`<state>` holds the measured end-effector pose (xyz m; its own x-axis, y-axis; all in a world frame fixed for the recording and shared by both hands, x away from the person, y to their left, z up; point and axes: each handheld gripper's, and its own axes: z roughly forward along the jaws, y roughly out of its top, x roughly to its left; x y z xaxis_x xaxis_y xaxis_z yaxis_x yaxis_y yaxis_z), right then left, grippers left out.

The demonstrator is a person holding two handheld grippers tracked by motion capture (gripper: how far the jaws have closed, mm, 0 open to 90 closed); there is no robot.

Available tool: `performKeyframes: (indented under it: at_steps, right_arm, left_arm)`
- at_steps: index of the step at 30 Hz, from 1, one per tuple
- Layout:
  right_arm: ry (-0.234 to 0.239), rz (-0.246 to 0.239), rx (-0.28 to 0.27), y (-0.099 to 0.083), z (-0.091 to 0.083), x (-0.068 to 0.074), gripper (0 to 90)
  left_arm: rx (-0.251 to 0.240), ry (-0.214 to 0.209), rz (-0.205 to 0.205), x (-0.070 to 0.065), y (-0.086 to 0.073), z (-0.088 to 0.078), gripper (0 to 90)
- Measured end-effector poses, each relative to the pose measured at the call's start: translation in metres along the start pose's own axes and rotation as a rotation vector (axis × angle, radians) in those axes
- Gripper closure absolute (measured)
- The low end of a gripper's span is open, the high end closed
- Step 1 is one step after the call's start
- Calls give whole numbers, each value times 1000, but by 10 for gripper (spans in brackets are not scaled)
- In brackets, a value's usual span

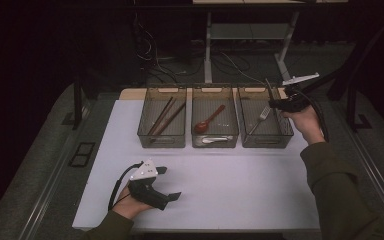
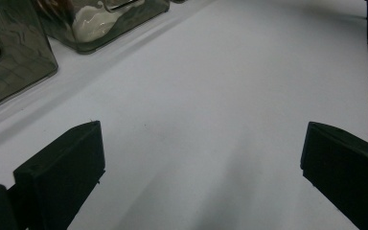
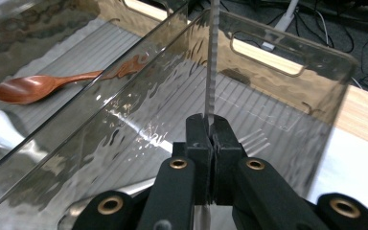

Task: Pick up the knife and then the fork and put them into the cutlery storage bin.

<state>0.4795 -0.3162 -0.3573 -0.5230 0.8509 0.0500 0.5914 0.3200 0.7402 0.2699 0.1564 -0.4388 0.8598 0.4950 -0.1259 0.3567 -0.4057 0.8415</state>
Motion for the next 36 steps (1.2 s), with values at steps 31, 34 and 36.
performKeyframes:
  at_steps: [31,34,36]
  right_arm:
    - [86,128,-35,-2,20,13,325]
    - [67,111,-53,-3,12,18,283]
    - [96,123,-83,-4,7,19,252]
  left_arm:
    - [-2,3,-3,0,-1,-1,8]
    - [-2,5,-5,0,-1,-1,8]
    - [-1,5,-7,0,-1,0,8]
